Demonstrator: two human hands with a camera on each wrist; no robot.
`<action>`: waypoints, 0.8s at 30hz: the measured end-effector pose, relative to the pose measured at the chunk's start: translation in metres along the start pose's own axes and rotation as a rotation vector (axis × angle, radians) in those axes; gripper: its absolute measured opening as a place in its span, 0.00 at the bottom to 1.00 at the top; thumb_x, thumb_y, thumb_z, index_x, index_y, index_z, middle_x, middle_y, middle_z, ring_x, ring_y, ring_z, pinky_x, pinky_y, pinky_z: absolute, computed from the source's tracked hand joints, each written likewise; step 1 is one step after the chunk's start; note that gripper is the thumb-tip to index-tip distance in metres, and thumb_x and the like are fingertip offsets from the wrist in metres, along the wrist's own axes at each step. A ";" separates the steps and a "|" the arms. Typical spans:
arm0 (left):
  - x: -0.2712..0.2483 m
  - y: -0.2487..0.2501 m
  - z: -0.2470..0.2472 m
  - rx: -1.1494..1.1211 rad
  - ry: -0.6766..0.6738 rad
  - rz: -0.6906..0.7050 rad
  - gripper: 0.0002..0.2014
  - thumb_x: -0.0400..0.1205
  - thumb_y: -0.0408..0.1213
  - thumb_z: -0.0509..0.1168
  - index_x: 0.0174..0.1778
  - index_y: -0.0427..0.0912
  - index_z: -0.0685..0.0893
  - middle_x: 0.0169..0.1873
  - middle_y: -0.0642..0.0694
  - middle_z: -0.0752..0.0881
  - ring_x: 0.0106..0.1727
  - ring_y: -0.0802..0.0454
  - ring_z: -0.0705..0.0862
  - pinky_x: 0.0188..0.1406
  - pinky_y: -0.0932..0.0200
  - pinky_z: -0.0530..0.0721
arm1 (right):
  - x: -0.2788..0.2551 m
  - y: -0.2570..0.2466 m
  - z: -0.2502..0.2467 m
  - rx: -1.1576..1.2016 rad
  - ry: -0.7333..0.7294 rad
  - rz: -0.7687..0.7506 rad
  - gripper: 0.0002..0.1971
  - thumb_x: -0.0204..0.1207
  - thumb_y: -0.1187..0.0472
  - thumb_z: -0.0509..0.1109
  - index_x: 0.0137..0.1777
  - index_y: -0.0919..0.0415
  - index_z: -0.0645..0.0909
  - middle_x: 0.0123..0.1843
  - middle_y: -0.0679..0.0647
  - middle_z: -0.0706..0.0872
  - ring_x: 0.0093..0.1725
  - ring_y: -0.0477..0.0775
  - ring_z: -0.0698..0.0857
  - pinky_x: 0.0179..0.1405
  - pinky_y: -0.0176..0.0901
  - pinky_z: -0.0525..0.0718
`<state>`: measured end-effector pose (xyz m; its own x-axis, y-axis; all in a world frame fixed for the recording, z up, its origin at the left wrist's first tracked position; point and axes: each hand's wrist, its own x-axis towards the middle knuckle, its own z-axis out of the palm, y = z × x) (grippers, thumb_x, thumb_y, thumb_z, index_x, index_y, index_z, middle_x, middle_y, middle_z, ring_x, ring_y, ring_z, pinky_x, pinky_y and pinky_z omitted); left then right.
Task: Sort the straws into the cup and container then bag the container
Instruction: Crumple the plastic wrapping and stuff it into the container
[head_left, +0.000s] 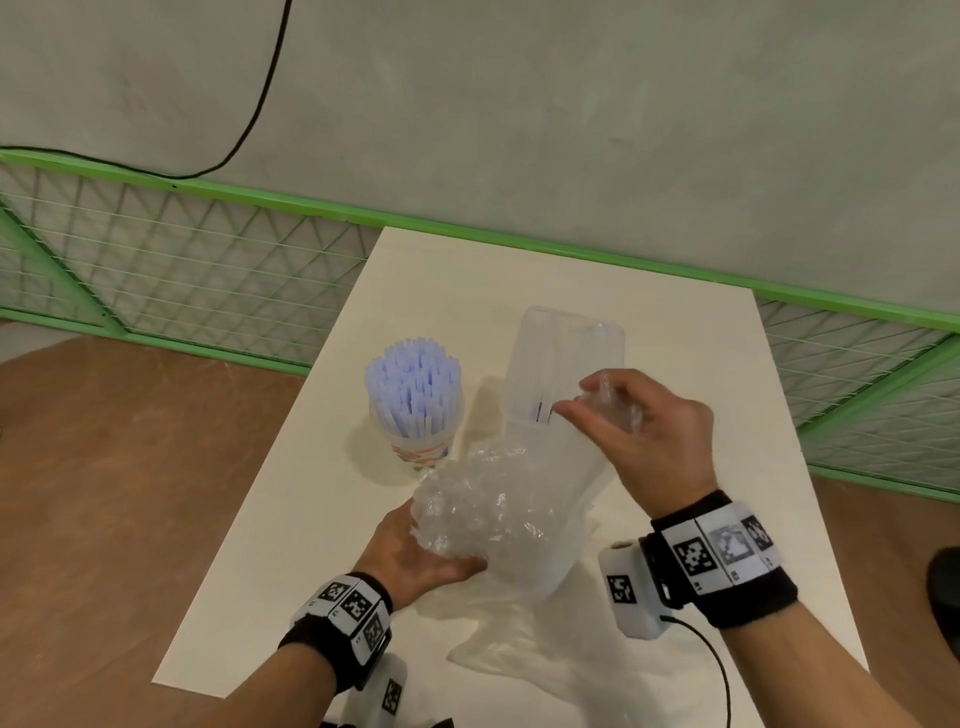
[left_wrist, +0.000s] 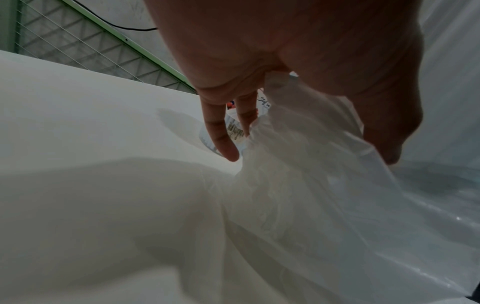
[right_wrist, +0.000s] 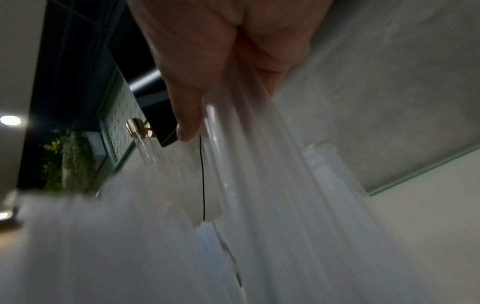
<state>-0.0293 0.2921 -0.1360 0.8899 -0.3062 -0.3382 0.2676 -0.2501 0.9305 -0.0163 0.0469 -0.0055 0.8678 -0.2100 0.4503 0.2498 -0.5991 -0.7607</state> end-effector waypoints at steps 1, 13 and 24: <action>0.000 0.000 0.000 0.003 0.000 0.002 0.33 0.59 0.38 0.87 0.60 0.48 0.84 0.53 0.52 0.91 0.57 0.55 0.89 0.64 0.49 0.84 | 0.005 -0.005 -0.005 0.004 0.031 -0.004 0.13 0.65 0.52 0.83 0.46 0.55 0.89 0.39 0.43 0.91 0.39 0.44 0.89 0.43 0.27 0.84; 0.002 -0.003 -0.002 0.041 0.001 0.007 0.36 0.56 0.48 0.87 0.60 0.53 0.83 0.53 0.55 0.91 0.57 0.58 0.88 0.65 0.46 0.84 | 0.101 -0.075 -0.090 0.279 0.329 -0.091 0.14 0.66 0.40 0.82 0.45 0.42 0.83 0.42 0.32 0.88 0.43 0.42 0.89 0.44 0.44 0.89; 0.002 0.001 -0.002 0.059 -0.012 0.026 0.35 0.56 0.51 0.86 0.60 0.54 0.84 0.52 0.60 0.90 0.56 0.62 0.88 0.65 0.50 0.84 | 0.123 0.071 0.017 -0.437 -0.575 0.023 0.27 0.78 0.46 0.73 0.74 0.52 0.74 0.78 0.48 0.76 0.78 0.53 0.72 0.74 0.42 0.68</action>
<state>-0.0265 0.2933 -0.1359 0.8918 -0.3238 -0.3159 0.2218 -0.2957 0.9292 0.1155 -0.0087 -0.0122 0.9896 0.1412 0.0277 0.1381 -0.8790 -0.4563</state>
